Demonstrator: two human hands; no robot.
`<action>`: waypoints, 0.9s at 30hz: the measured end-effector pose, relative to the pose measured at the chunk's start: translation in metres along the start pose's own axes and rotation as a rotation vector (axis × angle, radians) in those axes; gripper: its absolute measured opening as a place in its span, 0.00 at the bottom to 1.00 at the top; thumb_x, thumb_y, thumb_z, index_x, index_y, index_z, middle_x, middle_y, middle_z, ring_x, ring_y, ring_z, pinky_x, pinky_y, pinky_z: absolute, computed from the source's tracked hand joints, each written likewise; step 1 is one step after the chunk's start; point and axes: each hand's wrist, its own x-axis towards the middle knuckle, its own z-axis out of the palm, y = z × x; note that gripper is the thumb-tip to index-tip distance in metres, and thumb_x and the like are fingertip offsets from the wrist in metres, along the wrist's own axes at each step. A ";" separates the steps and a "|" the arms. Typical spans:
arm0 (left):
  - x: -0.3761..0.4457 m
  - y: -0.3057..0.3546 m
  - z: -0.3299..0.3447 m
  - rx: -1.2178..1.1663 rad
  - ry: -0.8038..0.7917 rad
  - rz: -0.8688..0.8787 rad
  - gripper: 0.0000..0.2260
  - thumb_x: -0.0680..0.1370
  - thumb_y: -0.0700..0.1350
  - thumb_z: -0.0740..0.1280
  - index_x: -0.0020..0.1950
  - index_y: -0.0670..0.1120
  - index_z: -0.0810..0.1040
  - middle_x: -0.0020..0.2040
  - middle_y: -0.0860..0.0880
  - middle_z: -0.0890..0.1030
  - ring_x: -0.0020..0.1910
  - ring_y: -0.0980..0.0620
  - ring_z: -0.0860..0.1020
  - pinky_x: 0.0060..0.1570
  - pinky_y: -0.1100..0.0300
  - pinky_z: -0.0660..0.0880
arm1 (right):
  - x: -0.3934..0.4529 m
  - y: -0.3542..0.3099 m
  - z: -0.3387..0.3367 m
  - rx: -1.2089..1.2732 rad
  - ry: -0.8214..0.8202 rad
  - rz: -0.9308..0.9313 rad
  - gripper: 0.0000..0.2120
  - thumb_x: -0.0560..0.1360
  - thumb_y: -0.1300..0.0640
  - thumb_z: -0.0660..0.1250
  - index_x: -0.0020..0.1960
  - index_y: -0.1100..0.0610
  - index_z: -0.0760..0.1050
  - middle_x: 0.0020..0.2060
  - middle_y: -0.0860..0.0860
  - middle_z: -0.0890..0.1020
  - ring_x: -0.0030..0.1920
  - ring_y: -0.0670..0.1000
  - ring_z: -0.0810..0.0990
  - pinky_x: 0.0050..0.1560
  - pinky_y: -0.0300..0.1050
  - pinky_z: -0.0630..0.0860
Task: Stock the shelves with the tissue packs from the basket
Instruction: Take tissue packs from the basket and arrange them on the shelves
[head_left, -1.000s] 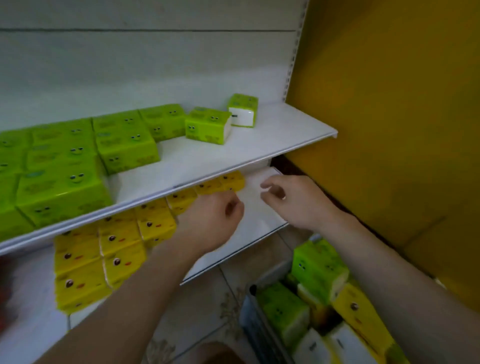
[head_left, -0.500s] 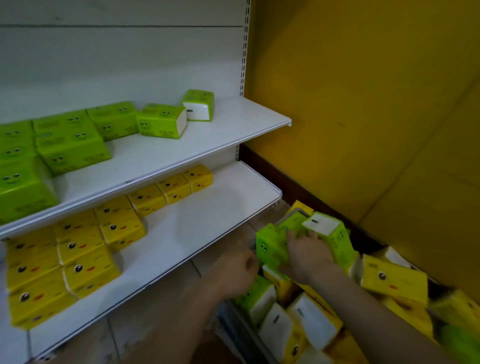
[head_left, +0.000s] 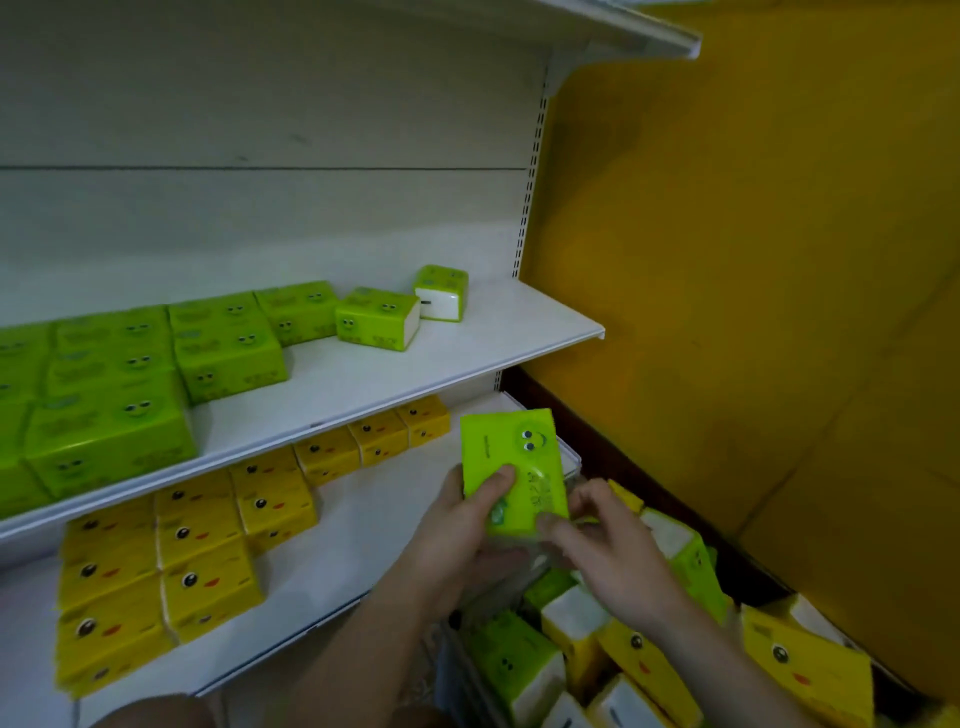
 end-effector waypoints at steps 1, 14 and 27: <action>-0.002 0.012 -0.003 0.011 0.021 0.060 0.14 0.78 0.50 0.69 0.63 0.53 0.75 0.53 0.50 0.85 0.49 0.49 0.85 0.50 0.46 0.82 | 0.000 -0.007 0.001 -0.067 -0.047 -0.045 0.21 0.67 0.33 0.67 0.44 0.49 0.70 0.41 0.53 0.81 0.44 0.53 0.81 0.46 0.56 0.77; -0.027 0.122 -0.113 0.761 0.077 0.203 0.12 0.76 0.55 0.69 0.56 0.52 0.83 0.44 0.48 0.85 0.38 0.52 0.82 0.33 0.56 0.79 | 0.072 -0.084 0.067 0.142 -0.367 -0.201 0.12 0.77 0.51 0.68 0.59 0.42 0.77 0.51 0.43 0.84 0.51 0.46 0.83 0.52 0.50 0.81; -0.022 0.143 -0.263 1.748 0.733 0.222 0.17 0.80 0.56 0.60 0.68 0.56 0.72 0.67 0.53 0.73 0.67 0.47 0.70 0.62 0.51 0.72 | 0.180 -0.156 0.236 -0.230 -0.097 -0.053 0.23 0.76 0.39 0.62 0.51 0.59 0.80 0.51 0.58 0.83 0.56 0.60 0.79 0.50 0.48 0.73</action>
